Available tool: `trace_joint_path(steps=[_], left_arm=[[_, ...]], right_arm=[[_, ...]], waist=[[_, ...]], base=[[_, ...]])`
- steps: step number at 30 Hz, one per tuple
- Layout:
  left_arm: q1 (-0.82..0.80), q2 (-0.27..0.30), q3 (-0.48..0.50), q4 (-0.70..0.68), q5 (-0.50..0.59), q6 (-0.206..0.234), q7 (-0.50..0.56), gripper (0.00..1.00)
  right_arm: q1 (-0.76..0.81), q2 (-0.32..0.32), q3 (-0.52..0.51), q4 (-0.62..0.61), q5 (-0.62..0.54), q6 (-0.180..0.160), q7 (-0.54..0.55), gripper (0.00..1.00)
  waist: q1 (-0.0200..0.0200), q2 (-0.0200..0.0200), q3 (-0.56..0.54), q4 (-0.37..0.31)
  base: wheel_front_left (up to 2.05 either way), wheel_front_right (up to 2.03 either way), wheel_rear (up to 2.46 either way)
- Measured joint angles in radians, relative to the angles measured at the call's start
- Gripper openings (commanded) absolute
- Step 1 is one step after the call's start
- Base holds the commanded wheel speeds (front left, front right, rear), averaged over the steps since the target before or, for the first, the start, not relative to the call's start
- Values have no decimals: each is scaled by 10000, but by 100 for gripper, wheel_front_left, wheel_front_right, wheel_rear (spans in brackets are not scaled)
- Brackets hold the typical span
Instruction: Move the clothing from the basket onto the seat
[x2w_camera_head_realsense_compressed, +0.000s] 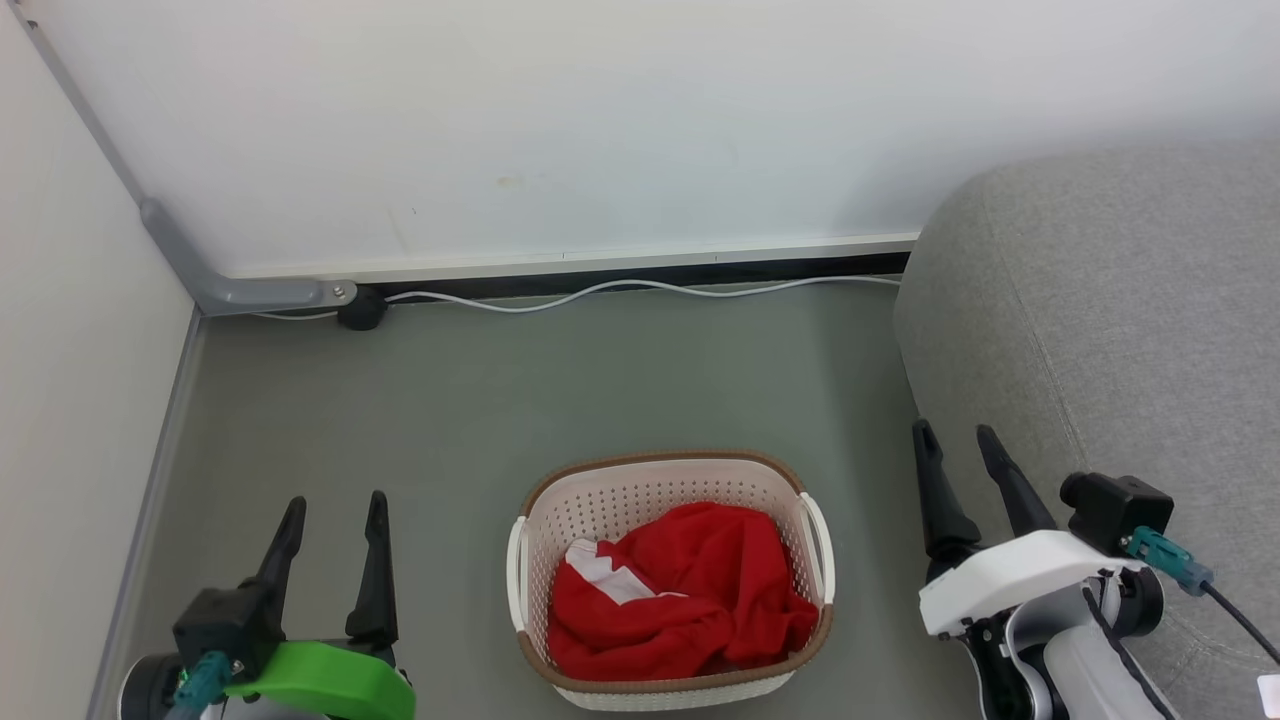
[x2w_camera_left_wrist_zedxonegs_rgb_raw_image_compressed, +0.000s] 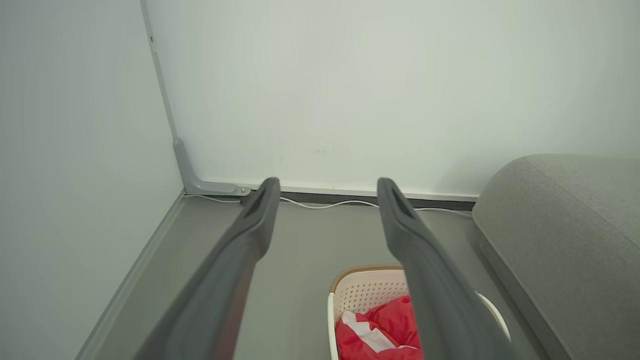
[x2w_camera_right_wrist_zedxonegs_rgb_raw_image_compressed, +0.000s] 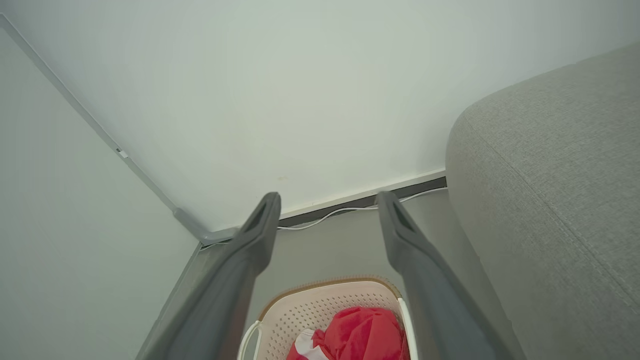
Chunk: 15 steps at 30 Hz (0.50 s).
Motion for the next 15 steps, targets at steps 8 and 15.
trace_joint_path(steps=[8,15], left_arm=[[168,0,-113,-84,1099,73,-274,100],[347,-12,-111,-2,1453,86,-474,100]], right_arm=[[4,-48,291,-38,-1103,-96,-297,100],[9,-65,433,-69,-1735,-184,-479,100]], waist=[[0,0,8,9],[0,0,14,14]], base=[[0,0,0],[0,0,0]])
